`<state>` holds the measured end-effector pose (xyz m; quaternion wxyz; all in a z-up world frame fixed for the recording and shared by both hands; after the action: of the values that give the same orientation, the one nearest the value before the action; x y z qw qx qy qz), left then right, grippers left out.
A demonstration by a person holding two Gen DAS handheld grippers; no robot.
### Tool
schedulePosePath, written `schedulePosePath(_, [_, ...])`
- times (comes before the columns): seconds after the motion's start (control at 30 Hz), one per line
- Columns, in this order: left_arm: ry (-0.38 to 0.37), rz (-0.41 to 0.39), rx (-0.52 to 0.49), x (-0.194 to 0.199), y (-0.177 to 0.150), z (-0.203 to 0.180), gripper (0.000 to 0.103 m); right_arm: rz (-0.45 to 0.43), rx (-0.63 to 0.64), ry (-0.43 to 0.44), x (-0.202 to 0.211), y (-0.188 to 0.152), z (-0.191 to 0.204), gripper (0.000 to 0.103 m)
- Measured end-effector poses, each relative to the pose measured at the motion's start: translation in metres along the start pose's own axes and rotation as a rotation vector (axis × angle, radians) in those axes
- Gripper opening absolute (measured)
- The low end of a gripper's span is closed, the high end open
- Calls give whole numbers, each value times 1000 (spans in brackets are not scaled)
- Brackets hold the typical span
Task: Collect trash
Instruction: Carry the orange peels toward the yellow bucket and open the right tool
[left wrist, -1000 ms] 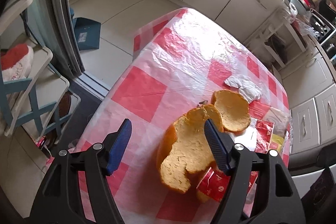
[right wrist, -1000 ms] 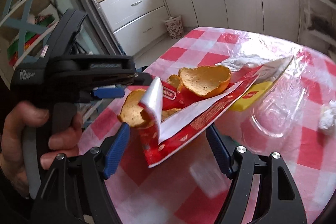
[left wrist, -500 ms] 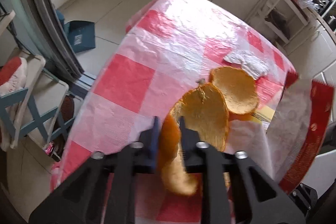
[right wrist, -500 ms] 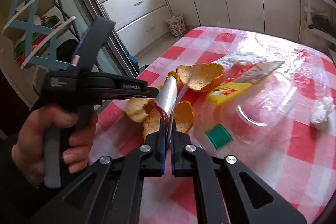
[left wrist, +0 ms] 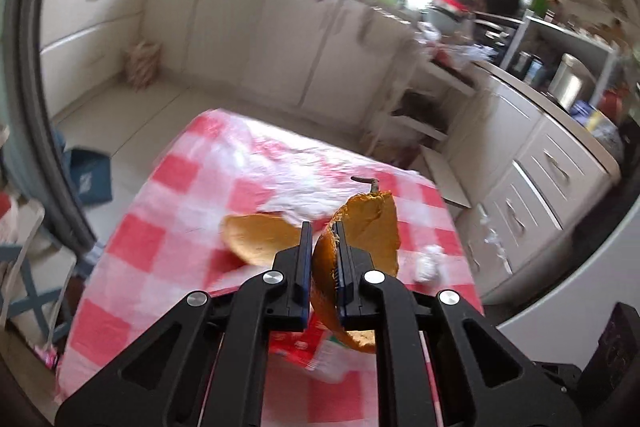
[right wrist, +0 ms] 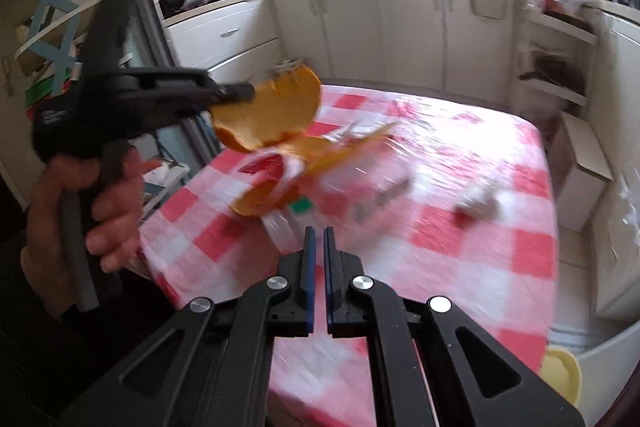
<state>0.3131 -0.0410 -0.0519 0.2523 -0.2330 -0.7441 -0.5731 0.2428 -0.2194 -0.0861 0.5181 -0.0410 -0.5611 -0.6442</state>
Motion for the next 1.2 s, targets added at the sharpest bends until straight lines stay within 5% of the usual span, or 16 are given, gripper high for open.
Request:
schedulePosePath(0.07, [-17,-6,-24,4,-6,-19,9,-8,-43,-7,5,-7,-9,8])
schedulePosePath(0.17, [-2,-21,-35,8,-9,-29,9,-27,-90,25,7,-7,-14,42])
schedulePosePath(0.2, [7,-35,-27,11,-7,-27,9,-47,-94,50,5,-1,-10,45])
schedulePosePath(0.5, [98,-100,147,23,18,59,9,9,-48,170,-81,26,42,46])
schedulePosePath(0.73, [68,-81,154,16,23,68,9,30,-112,170,-129,35,45,46])
schedulePosePath(0.83, [51,-70,153,14,22,64,9,17,-172,177,-135,35,36,35])
schedulePosePath(0.9, [41,-65,152,13,22,62,9,3,-198,182,-136,35,30,5])
schedulePosePath(1.2, [-6,-79,149,22,21,41,9,-57,-69,169,-80,41,47,1])
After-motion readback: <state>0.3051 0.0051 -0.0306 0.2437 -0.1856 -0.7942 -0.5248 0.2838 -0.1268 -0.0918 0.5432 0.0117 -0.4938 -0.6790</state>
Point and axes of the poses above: each gripper's, at about its wrist camera, not at the fingertips, and x roughly against the way its jaws point, z to its left, y to its top, the point moved 8 cm from there along -x, roughly the way its jaws point, and after that the axes turned 11 degrees about y, right-handed, at the moved point
